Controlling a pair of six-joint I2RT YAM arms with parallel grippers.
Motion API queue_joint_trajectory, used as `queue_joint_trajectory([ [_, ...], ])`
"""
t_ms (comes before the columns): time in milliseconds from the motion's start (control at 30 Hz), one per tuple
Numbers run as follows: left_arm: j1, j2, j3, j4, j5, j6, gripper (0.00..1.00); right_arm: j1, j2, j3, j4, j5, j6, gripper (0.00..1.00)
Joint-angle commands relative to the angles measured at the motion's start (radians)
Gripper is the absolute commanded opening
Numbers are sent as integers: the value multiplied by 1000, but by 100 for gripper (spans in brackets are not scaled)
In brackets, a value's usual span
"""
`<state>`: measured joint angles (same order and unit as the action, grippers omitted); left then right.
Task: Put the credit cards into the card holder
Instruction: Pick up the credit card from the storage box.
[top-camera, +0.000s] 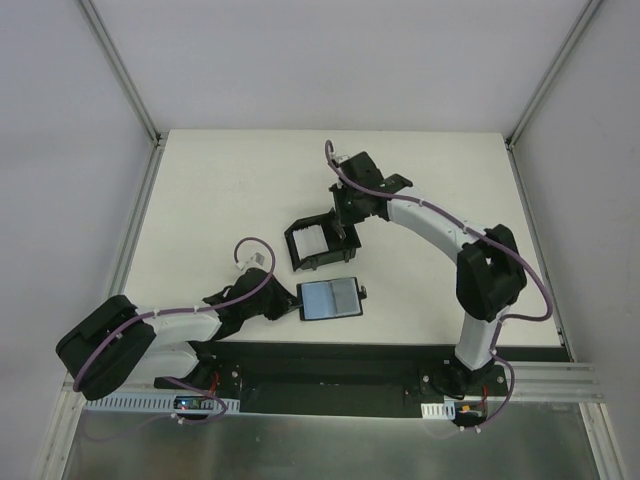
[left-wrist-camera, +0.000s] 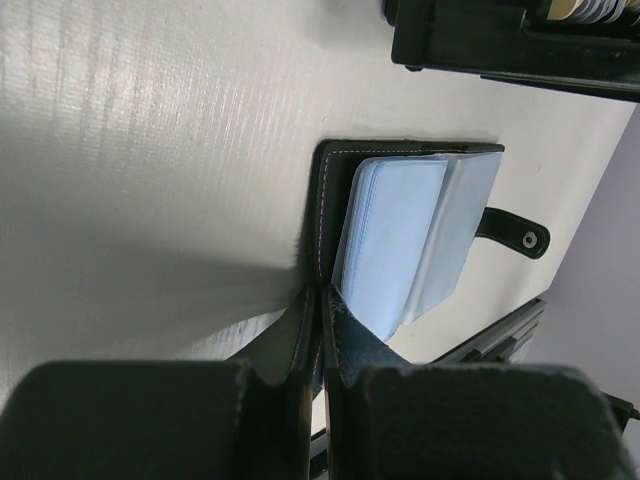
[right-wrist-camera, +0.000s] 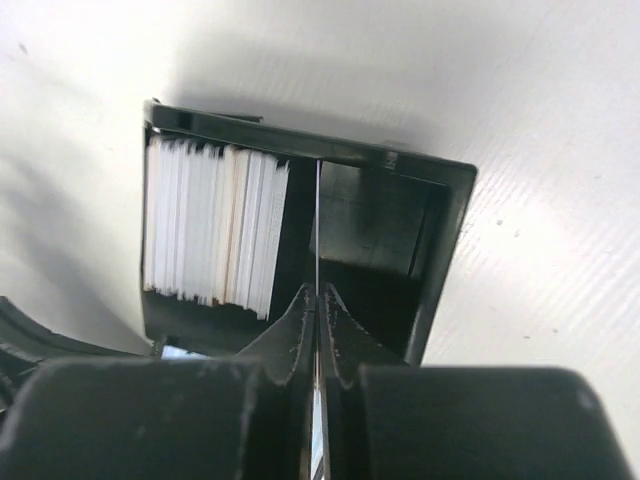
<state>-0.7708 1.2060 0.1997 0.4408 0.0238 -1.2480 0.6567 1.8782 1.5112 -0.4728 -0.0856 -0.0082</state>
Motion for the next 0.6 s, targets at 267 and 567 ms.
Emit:
queue_joint_trajectory([
  [267, 4, -31, -9, -132, -9, 53, 0, 147, -313, -91, -15, 415, 0, 0],
  [567, 4, -51, -11, -152, -7, 44, 0, 397, -310, -92, -158, 879, 194, 0],
])
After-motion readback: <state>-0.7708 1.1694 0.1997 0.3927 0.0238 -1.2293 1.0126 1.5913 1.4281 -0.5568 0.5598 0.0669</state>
